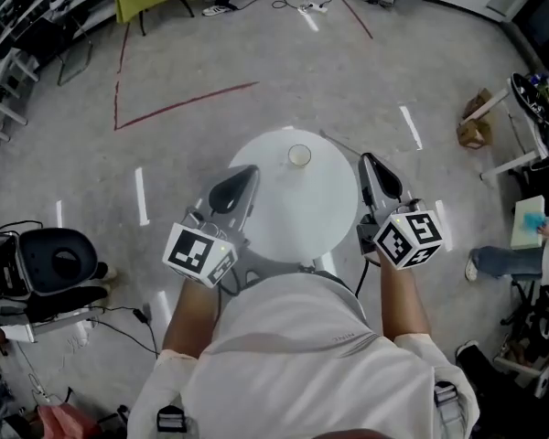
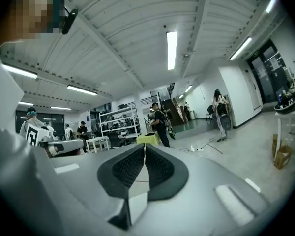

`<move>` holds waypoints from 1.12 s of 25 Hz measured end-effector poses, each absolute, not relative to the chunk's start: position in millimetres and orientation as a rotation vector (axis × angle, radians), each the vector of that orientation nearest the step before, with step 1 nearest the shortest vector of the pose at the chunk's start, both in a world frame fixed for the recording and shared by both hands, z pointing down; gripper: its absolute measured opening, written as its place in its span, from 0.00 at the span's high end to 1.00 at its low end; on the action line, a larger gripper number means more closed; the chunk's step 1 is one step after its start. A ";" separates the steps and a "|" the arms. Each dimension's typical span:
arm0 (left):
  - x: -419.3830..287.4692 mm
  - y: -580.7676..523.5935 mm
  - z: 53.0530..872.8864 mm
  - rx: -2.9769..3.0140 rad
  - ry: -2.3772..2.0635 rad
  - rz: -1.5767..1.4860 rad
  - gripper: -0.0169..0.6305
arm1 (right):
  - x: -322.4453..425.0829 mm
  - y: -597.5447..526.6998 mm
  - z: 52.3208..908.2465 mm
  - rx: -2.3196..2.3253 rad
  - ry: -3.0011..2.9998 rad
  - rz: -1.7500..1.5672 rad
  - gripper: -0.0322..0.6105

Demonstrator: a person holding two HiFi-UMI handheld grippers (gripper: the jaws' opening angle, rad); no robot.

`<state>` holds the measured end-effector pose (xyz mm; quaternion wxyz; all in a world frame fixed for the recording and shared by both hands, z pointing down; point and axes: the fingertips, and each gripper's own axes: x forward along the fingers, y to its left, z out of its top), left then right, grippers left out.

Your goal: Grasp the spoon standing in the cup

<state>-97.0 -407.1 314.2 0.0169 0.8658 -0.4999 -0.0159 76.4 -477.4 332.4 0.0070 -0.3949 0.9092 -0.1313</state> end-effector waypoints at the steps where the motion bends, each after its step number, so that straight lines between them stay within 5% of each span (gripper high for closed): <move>1: -95.3 -406.1 310.2 2.701 -1.555 -0.049 0.97 | 78.4 -472.9 325.7 -1.229 2.836 -0.372 0.93; 28: -92.3 -384.8 295.5 2.709 -1.571 -0.056 0.97 | 72.8 -449.5 308.8 -1.164 2.874 -0.225 0.93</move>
